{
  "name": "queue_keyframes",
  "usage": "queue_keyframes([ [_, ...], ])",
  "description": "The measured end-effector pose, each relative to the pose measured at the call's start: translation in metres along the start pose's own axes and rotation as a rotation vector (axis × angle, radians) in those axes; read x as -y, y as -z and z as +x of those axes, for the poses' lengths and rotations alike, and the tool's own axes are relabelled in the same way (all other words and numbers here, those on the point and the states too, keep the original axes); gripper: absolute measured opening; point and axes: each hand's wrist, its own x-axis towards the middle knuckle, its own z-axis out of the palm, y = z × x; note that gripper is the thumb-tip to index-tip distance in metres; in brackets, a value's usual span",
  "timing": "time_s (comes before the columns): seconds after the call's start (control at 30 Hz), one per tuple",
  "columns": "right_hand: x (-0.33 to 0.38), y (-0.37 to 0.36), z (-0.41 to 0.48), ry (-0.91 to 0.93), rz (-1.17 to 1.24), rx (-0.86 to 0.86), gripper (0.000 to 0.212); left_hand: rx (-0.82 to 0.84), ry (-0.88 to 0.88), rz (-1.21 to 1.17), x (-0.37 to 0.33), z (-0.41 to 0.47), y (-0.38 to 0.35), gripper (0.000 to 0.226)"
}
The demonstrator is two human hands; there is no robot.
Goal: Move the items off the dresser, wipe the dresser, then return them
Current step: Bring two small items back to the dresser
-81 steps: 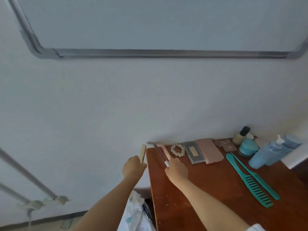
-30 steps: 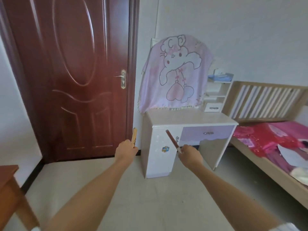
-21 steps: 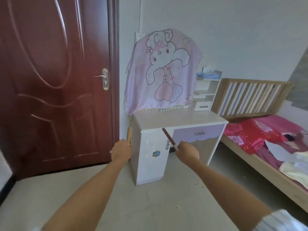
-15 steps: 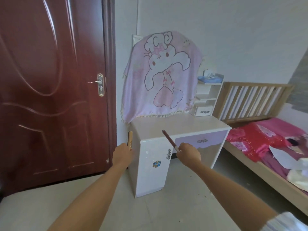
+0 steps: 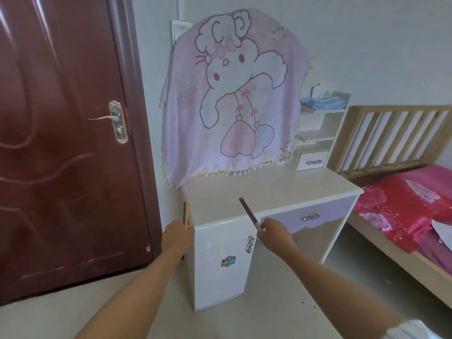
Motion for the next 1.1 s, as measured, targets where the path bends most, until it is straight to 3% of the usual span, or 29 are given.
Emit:
queue_keyframes([
  [0.23,-0.008,-0.003,0.125,0.064,0.039,0.084,0.025,-0.067,0.074,0.005,-0.055,0.084,-0.043,0.023],
  [0.47,0.014,-0.036,0.211,0.125,0.026,0.220,0.023,-0.079,0.206,0.063,-0.057,0.143,-0.075,0.023],
  [1.1,0.108,-0.138,0.392,0.022,-0.046,0.415,0.021,0.136,0.292,0.242,-0.033,0.364,-0.123,0.029],
])
